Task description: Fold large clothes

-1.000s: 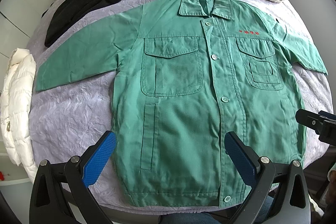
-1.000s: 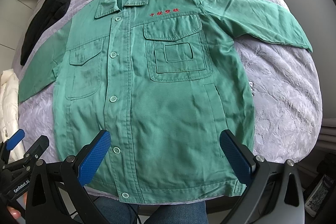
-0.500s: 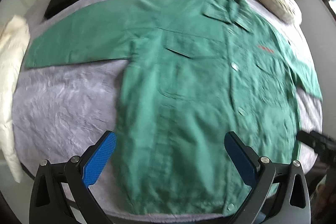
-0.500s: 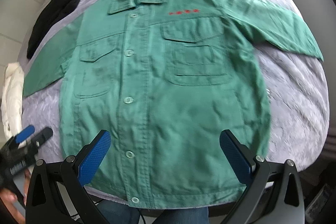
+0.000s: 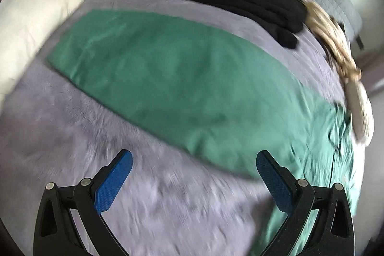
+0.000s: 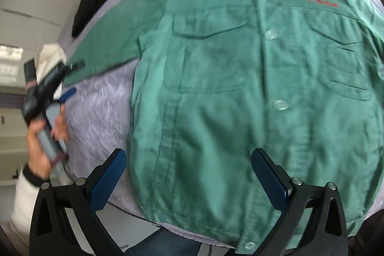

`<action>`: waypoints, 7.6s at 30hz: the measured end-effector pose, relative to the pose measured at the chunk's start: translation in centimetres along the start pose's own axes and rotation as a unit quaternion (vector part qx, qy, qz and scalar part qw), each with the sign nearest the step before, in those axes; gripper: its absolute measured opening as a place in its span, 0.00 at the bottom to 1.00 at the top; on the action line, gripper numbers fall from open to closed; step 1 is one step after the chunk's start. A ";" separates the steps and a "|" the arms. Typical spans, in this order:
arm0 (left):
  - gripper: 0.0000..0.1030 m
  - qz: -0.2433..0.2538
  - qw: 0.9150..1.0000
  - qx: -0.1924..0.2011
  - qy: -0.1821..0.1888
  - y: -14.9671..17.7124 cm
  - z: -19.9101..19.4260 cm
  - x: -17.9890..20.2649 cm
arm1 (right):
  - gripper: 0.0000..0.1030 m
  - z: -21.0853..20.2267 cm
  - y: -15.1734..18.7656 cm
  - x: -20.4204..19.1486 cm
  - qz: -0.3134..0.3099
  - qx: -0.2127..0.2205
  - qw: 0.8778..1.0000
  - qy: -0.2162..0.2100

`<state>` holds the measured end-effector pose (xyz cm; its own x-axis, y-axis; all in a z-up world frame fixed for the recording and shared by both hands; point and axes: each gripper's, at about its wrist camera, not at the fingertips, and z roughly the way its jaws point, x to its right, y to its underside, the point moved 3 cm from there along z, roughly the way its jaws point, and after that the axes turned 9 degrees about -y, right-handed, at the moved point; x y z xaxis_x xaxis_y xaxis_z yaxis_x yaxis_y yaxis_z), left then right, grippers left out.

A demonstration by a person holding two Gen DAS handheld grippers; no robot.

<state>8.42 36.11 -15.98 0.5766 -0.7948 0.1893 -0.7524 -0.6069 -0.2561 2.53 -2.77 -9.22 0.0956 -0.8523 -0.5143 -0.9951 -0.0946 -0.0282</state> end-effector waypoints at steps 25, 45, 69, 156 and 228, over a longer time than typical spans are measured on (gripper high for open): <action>0.05 0.086 0.966 0.205 0.134 -6.0 -8.0 8.1 | 1.00 3.2 -1.1 1.2 -0.005 0.054 0.998 -0.027; 1.00 0.461 0.874 0.152 0.018 20.3 2.1 43.1 | 1.00 -9.5 -3.5 24.8 0.097 0.128 0.987 -0.001; 1.00 0.242 0.956 0.107 -0.125 9.9 5.4 20.3 | 0.07 3.3 -20.3 9.1 -0.302 0.162 0.864 0.369; 0.04 0.295 0.952 0.069 0.029 -0.7 1.9 23.8 | 0.21 -4.9 -27.4 22.2 0.037 0.237 0.969 0.065; 0.99 0.390 0.919 -0.046 -0.025 29.0 6.1 47.7 | 0.84 -22.1 -15.6 55.7 0.349 0.404 0.834 -0.139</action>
<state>16.04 -19.36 -20.16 -0.1378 -0.9885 -0.0625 -0.9657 0.1482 -0.2131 23.89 -60.14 -18.53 -0.4118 -0.3917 -0.8228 -0.5079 0.8483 -0.1496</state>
